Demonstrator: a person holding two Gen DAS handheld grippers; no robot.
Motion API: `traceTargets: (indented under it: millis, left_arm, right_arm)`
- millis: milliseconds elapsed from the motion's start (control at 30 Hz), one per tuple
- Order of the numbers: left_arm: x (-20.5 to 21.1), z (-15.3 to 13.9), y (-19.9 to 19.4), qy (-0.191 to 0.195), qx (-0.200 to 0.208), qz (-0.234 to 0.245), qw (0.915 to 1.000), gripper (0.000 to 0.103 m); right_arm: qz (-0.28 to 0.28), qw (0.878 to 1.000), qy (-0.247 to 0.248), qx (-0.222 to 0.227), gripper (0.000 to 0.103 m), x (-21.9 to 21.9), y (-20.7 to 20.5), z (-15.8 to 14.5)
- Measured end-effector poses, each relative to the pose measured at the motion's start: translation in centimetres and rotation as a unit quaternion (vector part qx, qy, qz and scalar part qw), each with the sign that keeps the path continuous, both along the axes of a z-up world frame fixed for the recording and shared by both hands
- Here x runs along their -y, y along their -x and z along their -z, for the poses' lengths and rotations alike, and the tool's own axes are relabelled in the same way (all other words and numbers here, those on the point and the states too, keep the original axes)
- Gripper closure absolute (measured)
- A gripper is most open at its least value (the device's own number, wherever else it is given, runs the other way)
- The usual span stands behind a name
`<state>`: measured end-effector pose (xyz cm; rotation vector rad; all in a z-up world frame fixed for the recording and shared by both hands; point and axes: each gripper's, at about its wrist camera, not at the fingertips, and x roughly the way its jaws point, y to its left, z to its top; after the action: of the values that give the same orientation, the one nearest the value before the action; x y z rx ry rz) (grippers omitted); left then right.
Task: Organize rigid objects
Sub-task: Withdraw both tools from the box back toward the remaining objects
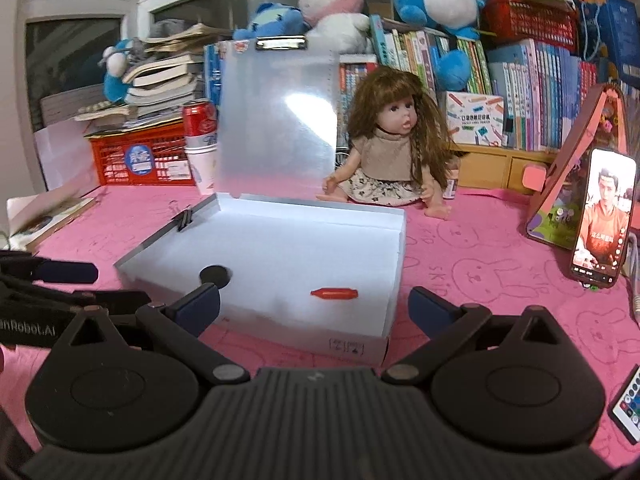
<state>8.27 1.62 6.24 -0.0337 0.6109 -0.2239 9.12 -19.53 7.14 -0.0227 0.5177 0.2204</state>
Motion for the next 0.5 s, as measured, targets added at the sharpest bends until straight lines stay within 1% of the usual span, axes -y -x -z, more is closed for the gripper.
traceTargets:
  millis: [233,500]
  left_arm:
    - [-1.2,0.3,3.0,0.001,0.004,0.000,1.0000,0.022]
    - [-2.2,1.5,5.1,0.006,-0.002,-0.006,1.0000,0.022]
  right_arm:
    - [-0.010,1.000,0.012,0.002,0.000,0.1,2.6,1.1]
    - [-0.004,1.000,0.000,-0.002,0.000,1.1,4.3,2.5]
